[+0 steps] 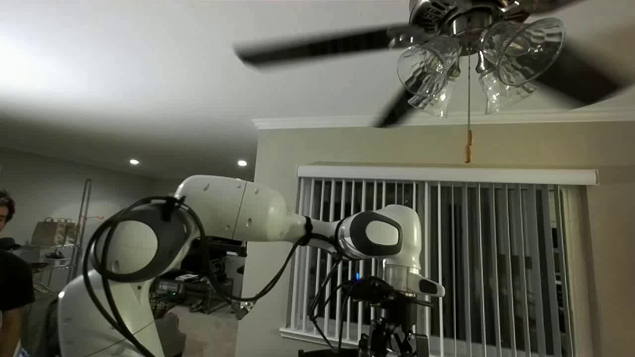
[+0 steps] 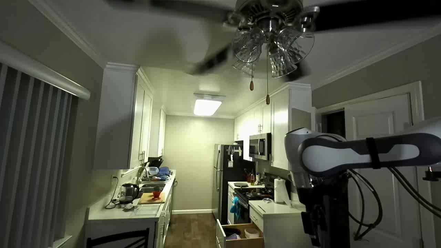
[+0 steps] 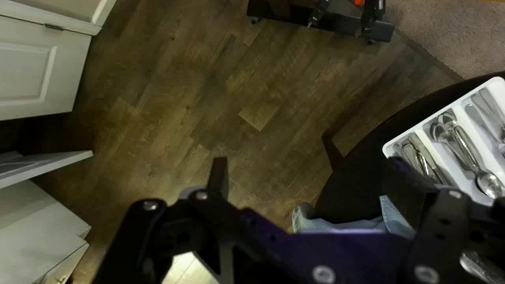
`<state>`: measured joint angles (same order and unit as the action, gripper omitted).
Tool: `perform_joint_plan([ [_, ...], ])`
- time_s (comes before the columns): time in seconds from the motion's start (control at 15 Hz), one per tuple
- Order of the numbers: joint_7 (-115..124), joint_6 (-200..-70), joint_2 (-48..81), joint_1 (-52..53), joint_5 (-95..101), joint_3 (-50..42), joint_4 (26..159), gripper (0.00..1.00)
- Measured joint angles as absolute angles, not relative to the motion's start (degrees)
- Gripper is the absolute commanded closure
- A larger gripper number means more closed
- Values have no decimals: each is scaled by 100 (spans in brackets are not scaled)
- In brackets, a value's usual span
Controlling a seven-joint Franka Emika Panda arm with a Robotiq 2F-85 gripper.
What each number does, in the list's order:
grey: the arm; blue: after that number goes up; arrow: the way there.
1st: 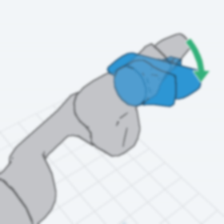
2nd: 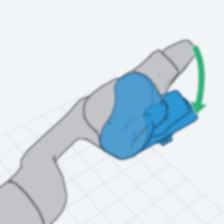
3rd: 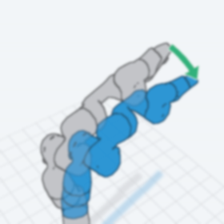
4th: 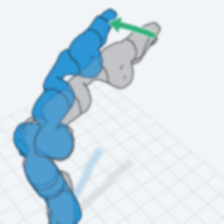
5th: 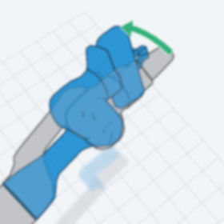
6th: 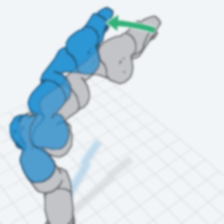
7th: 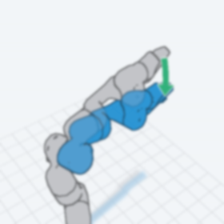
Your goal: Pull the longer cord of the ceiling lamp
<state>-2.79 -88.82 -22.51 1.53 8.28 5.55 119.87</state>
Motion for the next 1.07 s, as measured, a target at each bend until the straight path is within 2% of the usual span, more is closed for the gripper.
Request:
perform_joint_plan([
  [0.53, -279, -9021, -2317, 245, 755, 540, 11891, 0],
  [1.07, -226, -9262, -3539, 583, 1313, 963, 10676, 0],
])
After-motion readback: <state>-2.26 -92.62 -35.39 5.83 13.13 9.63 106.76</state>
